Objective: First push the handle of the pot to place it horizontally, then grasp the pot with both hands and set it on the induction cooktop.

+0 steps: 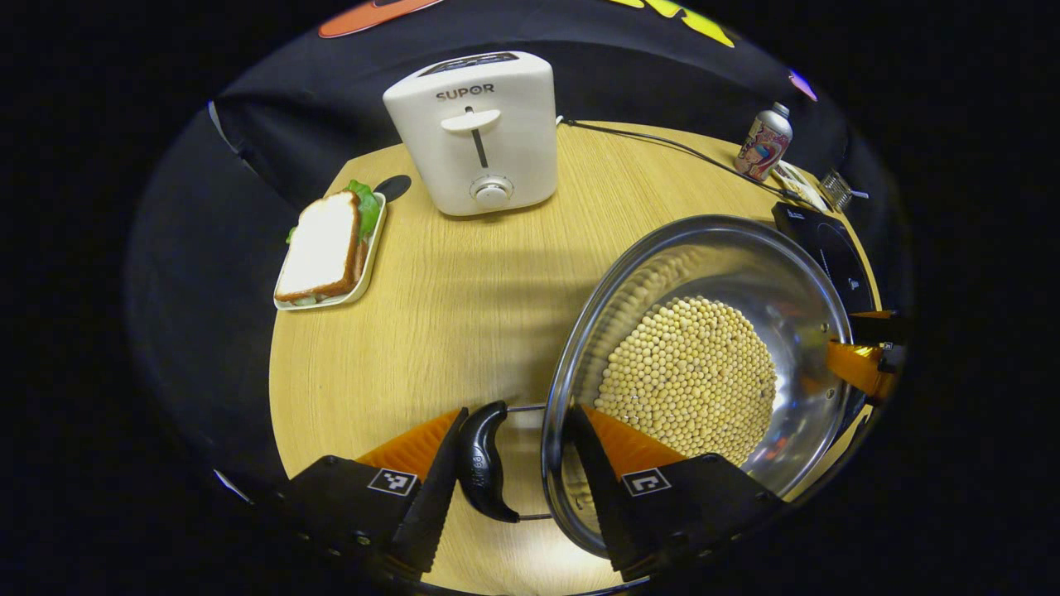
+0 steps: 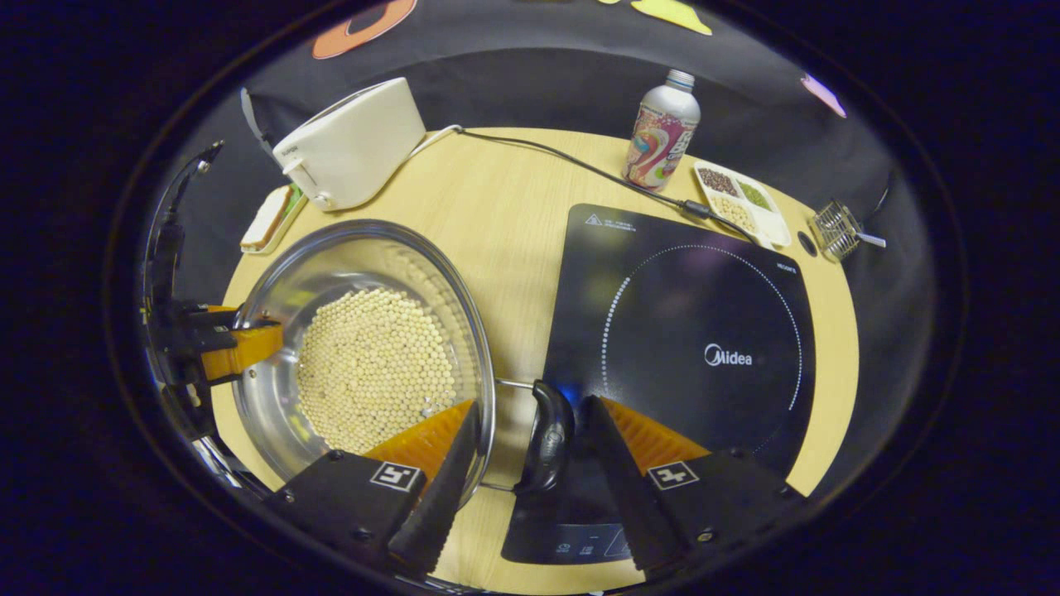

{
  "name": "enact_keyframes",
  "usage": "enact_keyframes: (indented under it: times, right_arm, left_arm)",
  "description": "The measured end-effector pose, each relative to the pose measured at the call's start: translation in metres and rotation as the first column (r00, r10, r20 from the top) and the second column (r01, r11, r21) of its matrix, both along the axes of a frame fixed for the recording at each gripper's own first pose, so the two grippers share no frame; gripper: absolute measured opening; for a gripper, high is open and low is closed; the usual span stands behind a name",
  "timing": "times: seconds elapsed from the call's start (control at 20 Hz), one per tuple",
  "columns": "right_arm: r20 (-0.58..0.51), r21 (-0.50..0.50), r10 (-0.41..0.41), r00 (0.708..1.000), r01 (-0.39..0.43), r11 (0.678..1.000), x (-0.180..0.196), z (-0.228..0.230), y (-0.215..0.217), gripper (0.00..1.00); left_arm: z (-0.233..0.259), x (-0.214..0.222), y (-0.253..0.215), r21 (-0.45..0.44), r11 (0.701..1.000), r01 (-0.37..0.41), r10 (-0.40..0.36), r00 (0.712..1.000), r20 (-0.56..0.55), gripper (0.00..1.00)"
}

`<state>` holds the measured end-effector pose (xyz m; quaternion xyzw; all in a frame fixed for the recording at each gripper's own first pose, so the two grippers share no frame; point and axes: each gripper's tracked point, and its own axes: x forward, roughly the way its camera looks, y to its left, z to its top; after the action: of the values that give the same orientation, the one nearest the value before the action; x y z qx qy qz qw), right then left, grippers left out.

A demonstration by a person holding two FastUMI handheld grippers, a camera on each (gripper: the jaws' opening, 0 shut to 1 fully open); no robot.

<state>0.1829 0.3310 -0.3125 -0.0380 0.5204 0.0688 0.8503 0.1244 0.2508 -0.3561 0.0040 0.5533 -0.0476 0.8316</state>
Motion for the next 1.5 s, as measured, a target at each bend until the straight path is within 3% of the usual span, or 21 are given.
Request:
enact_keyframes:
  times: [0.05, 0.1, 0.15, 0.2, 0.3, 0.35, 0.6, 0.65, 0.7, 0.75, 0.85, 0.9, 0.95, 1.2, 1.5]
  right_arm:
    - [0.003, 0.007, -0.002, 1.0, 0.002, 1.0, 0.001, 0.001, 0.001, 0.81]
    - [0.002, 0.009, -0.012, 1.0, 0.012, 1.0, 0.002, 0.001, -0.002, 0.78]
    - [-0.004, 0.029, -0.028, 1.0, 0.028, 0.999, 0.001, 0.002, -0.002, 0.67]
    - [-0.014, 0.037, -0.026, 1.0, 0.027, 0.999, 0.002, 0.001, -0.002, 0.67]
    - [-0.02, 0.048, -0.003, 1.0, 0.004, 0.999, 0.002, 0.002, -0.003, 0.65]
    - [-0.021, 0.055, 0.001, 1.0, 0.001, 0.998, 0.002, 0.001, -0.003, 0.64]
    - [-0.005, 0.102, 0.003, 1.0, -0.002, 0.995, 0.002, 0.004, -0.004, 0.58]
    - [-0.008, 0.114, 0.011, 1.0, -0.01, 0.993, 0.002, 0.004, -0.004, 0.53]
    - [-0.018, 0.128, 0.015, 1.0, -0.013, 0.992, -0.003, 0.004, -0.005, 0.53]
    - [-0.028, 0.152, 0.0, 1.0, 0.004, 0.988, -0.007, 0.006, -0.004, 0.54]
    - [-0.042, 0.183, -0.005, 0.999, 0.013, 0.983, -0.014, 0.009, -0.002, 0.54]
    - [-0.035, 0.192, 0.003, 0.999, 0.004, 0.981, -0.017, 0.014, -0.001, 0.54]
    - [-0.021, 0.2, 0.005, 1.0, -0.001, 0.98, -0.017, 0.021, 0.0, 0.54]
    - [0.032, 0.202, 0.043, 0.999, -0.049, 0.978, -0.019, 0.052, -0.006, 0.51]
    - [0.048, 0.199, 0.028, 0.998, -0.037, 0.979, -0.022, 0.07, -0.044, 0.51]
  left_arm:
    - [-0.001, -0.003, -0.002, -0.018, 1.0, -0.002, 0.002, 1.0, -0.013, 0.83]
    - [-0.002, -0.005, -0.006, -0.049, 0.999, -0.004, 0.002, 1.0, -0.026, 0.73]
    - [-0.004, -0.004, -0.007, -0.066, 0.998, -0.011, 0.009, 1.0, -0.028, 0.71]
    - [-0.005, -0.004, -0.008, -0.083, 0.996, -0.009, 0.006, 0.999, -0.033, 0.8]
    - [-0.006, -0.005, -0.01, -0.11, 0.994, -0.019, 0.014, 0.999, -0.047, 0.59]
    - [-0.002, -0.007, -0.01, -0.11, 0.994, -0.013, 0.007, 0.998, -0.057, 0.67]
    - [-0.002, -0.012, -0.012, -0.116, 0.993, -0.037, 0.027, 0.996, -0.09, 0.62]
    - [-0.001, -0.016, -0.013, -0.115, 0.992, -0.049, 0.037, 0.994, -0.103, 0.71]
    - [0.003, -0.018, -0.013, -0.113, 0.992, -0.05, 0.039, 0.995, -0.097, 0.53]
    - [0.006, -0.021, -0.011, -0.103, 0.993, -0.048, 0.039, 0.995, -0.089, 0.62]
    - [0.018, -0.023, -0.007, -0.077, 0.996, -0.044, 0.039, 0.997, -0.068, 0.62]
    - [0.025, -0.024, -0.005, -0.066, 0.997, -0.035, 0.031, 0.998, -0.057, 0.53]
    - [0.031, -0.028, -0.003, -0.058, 0.998, -0.032, 0.029, 0.998, -0.053, 0.62]
    - [0.063, -0.033, -0.002, -0.049, 0.998, -0.049, 0.049, 0.999, -0.016, 0.62]
    - [0.083, -0.031, -0.036, -0.056, 0.998, -0.043, 0.043, 0.999, 0.0, 0.61]
